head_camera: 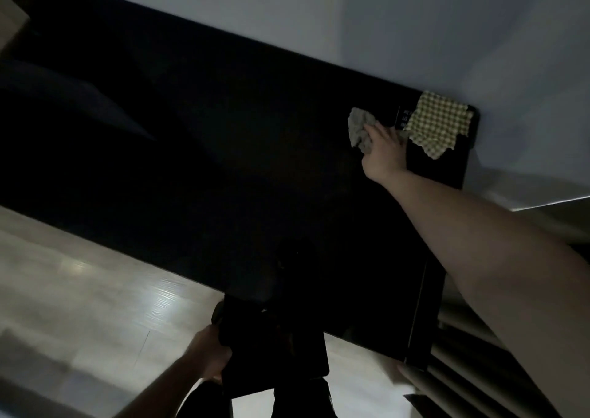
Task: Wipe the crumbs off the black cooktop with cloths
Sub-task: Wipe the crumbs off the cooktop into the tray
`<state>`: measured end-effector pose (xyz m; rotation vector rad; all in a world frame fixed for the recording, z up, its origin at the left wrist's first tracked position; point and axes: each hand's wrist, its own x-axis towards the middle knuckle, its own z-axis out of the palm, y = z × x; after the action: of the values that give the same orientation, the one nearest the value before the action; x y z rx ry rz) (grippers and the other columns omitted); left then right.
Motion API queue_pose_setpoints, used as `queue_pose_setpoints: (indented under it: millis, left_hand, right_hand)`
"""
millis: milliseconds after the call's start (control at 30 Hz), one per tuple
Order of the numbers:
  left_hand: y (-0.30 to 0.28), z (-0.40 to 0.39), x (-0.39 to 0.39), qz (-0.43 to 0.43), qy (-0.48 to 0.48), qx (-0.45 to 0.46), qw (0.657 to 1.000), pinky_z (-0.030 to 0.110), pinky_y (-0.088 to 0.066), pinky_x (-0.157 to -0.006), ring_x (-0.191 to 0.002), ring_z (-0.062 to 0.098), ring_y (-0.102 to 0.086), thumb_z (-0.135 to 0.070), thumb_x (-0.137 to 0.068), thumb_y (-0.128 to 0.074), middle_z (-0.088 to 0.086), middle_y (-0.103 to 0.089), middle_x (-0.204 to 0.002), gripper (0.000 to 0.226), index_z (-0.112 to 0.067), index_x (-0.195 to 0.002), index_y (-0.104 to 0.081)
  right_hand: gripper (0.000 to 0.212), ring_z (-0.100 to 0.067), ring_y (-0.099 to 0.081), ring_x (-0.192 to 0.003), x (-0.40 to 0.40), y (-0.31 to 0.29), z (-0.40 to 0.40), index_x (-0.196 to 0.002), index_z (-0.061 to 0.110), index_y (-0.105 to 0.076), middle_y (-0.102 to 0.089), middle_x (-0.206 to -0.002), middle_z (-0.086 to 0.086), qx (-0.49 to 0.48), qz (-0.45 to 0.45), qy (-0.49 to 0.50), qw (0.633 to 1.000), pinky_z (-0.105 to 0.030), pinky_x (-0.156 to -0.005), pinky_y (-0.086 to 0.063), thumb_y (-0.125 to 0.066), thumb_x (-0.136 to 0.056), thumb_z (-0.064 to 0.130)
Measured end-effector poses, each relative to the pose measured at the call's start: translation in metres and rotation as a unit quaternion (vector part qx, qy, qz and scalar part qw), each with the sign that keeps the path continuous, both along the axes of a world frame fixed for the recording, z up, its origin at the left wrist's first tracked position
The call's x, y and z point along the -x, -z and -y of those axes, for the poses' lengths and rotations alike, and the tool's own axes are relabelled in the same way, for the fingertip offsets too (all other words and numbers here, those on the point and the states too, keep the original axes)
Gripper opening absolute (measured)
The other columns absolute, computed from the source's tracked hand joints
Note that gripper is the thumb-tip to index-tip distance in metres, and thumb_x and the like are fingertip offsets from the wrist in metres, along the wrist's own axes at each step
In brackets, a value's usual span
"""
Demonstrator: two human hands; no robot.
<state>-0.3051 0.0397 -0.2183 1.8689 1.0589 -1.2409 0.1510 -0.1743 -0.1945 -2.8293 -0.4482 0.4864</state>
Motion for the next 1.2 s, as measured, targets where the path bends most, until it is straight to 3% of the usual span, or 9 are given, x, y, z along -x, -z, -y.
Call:
queue_pose_setpoints:
  millis: [267,433,567,633,733,900,1000,1133,1200]
  left_hand:
    - [-0.003,0.005,-0.001,0.009,-0.025,0.009,1.0,0.044,-0.064,-0.084,-0.095,0.036,-0.075,-0.014,-0.072,-0.06,0.021,-0.077,-0.101,0.028,-0.003,-0.095,-0.071]
    - [-0.017,0.014,-0.006,0.016,-0.025,-0.006,1.0,0.041,-0.063,-0.085,-0.099,0.034,-0.075,-0.014,-0.079,-0.061,0.019,-0.077,-0.106,0.026,-0.005,-0.102,-0.072]
    - [-0.03,0.023,-0.008,0.012,-0.043,-0.013,0.999,0.035,-0.064,-0.071,-0.097,0.036,-0.075,-0.01,-0.083,-0.062,0.018,-0.075,-0.102,0.025,0.002,-0.105,-0.067]
    - [-0.034,0.023,-0.007,0.012,-0.03,-0.013,0.999,0.03,-0.061,-0.064,-0.098,0.035,-0.075,-0.009,-0.083,-0.063,0.015,-0.073,-0.096,0.021,-0.003,-0.103,-0.063]
    - [-0.027,0.019,-0.001,0.022,-0.026,0.004,0.999,0.042,-0.066,-0.075,-0.091,0.035,-0.076,-0.012,-0.074,-0.058,0.017,-0.076,-0.1,0.04,-0.006,-0.113,-0.064]
    - [-0.034,0.024,0.002,0.03,-0.038,-0.002,0.999,0.042,-0.066,-0.064,-0.082,0.034,-0.075,-0.007,-0.073,-0.055,0.015,-0.073,-0.091,0.032,-0.008,-0.104,-0.062]
    - [-0.041,0.026,0.004,0.036,-0.046,-0.006,0.998,0.042,-0.065,-0.054,-0.078,0.035,-0.074,-0.002,-0.079,-0.051,0.013,-0.068,-0.086,0.022,-0.011,-0.098,-0.058]
    - [-0.045,0.023,0.012,0.037,-0.029,-0.016,0.999,0.029,-0.061,-0.048,-0.071,0.026,-0.07,-0.005,-0.078,-0.054,0.006,-0.065,-0.078,0.016,-0.01,-0.092,-0.061]
    - [-0.041,0.019,0.019,0.033,-0.029,-0.006,0.999,0.026,-0.058,-0.051,-0.076,0.023,-0.071,-0.007,-0.079,-0.055,0.01,-0.071,-0.089,0.025,-0.004,-0.102,-0.065]
  right_hand:
    - [0.06,-0.028,-0.041,-0.152,0.166,0.004,0.031,-0.148,0.022,-0.057,-0.054,-0.157,-0.001,-0.101,0.065,-0.117,0.986,-0.057,-0.127,-0.027,-0.062,-0.09,0.01]
    - [0.049,-0.017,-0.053,-0.145,0.315,0.006,0.044,-0.133,0.021,-0.071,-0.067,-0.143,0.002,-0.254,-0.023,-0.157,0.954,-0.051,-0.124,-0.033,-0.052,-0.091,0.006]
    - [0.041,0.008,-0.04,-0.147,0.393,-0.012,0.049,-0.14,0.029,-0.066,-0.062,-0.148,0.015,-0.314,-0.121,-0.168,0.927,-0.035,-0.125,-0.032,-0.053,-0.101,0.026]
    - [0.047,0.013,-0.043,-0.143,0.399,-0.025,0.051,-0.141,0.035,-0.064,-0.058,-0.15,0.026,-0.335,-0.166,-0.135,0.918,-0.024,-0.121,-0.038,-0.057,-0.099,0.017]
    - [0.06,0.007,-0.05,-0.142,0.368,-0.029,0.057,-0.139,0.03,-0.068,-0.052,-0.149,0.034,-0.354,-0.15,-0.07,0.921,-0.023,-0.12,-0.04,-0.046,-0.089,0.003]
    - [0.064,-0.012,-0.051,-0.144,0.245,-0.034,0.095,-0.14,0.019,-0.067,-0.06,-0.151,0.005,-0.282,0.006,0.062,0.957,-0.032,-0.124,-0.038,-0.053,-0.088,-0.016]
    - [0.066,-0.028,-0.047,-0.148,0.196,-0.019,0.134,-0.141,0.015,-0.065,-0.057,-0.154,-0.006,-0.192,0.032,0.108,0.975,-0.035,-0.125,-0.034,-0.053,-0.086,-0.018]
    - [0.061,-0.04,-0.051,-0.143,0.227,-0.001,0.151,-0.136,0.006,-0.067,-0.061,-0.149,-0.016,-0.135,0.062,0.128,0.981,-0.045,-0.124,-0.034,-0.057,-0.082,-0.021]
    - [0.061,-0.037,-0.051,-0.144,0.269,0.0,0.142,-0.136,0.006,-0.067,-0.061,-0.149,-0.014,-0.149,0.078,0.155,0.973,-0.049,-0.125,-0.036,-0.057,-0.081,-0.02]
